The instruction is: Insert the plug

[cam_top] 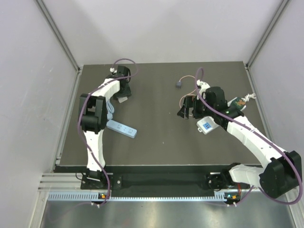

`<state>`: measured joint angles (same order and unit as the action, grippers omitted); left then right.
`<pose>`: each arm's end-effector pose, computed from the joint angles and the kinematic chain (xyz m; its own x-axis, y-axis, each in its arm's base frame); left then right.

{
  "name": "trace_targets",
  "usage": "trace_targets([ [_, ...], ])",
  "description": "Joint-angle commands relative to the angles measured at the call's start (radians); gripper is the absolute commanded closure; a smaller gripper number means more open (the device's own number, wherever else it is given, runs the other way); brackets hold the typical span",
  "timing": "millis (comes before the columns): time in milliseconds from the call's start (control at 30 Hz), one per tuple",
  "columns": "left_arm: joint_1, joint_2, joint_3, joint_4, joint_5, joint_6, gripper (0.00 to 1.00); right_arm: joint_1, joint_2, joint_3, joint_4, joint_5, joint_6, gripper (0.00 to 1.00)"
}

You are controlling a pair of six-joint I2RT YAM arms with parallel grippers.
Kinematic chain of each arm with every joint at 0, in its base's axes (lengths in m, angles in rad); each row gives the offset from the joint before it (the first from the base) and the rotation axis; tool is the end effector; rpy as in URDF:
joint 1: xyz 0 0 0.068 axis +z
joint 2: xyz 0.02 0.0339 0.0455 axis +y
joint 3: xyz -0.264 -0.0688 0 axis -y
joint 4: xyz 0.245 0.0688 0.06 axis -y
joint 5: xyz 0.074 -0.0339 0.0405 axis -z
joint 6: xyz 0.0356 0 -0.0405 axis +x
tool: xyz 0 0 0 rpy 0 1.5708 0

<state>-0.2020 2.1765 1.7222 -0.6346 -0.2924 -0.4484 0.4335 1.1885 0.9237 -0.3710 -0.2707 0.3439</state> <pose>0.4594 -0.0836 0.1812 -0.8088 -0.2581 -0.5284 -0.3212 0.9466 0.0293 0.2327 0.1182 0.2879 -0.7096 0.0295 -0.7039 -0.3832 0.8223 0.4208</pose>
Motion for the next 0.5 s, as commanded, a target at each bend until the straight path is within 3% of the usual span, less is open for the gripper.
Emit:
trace_targets([
  [0,-0.04,-0.073,-0.061,0.015,0.053,0.076,0.75,0.001,-0.058,0.006,0.001,0.018,0.015,0.01],
  [67,-0.068,-0.109,-0.099,0.021,0.048,0.111,0.88,0.001,-0.07,0.007,-0.012,0.016,0.026,0.0],
  [167,-0.126,-0.196,-0.167,0.033,0.078,0.161,1.0,0.001,-0.079,-0.009,0.004,0.013,0.056,0.0],
  [333,-0.298,-0.429,-0.395,0.177,0.163,0.232,1.0,-0.013,-0.026,0.03,-0.031,0.001,0.072,0.01],
  [467,-0.404,-0.628,-0.573,0.358,0.288,0.284,1.0,-0.137,0.037,0.096,-0.054,-0.123,0.122,0.03],
])
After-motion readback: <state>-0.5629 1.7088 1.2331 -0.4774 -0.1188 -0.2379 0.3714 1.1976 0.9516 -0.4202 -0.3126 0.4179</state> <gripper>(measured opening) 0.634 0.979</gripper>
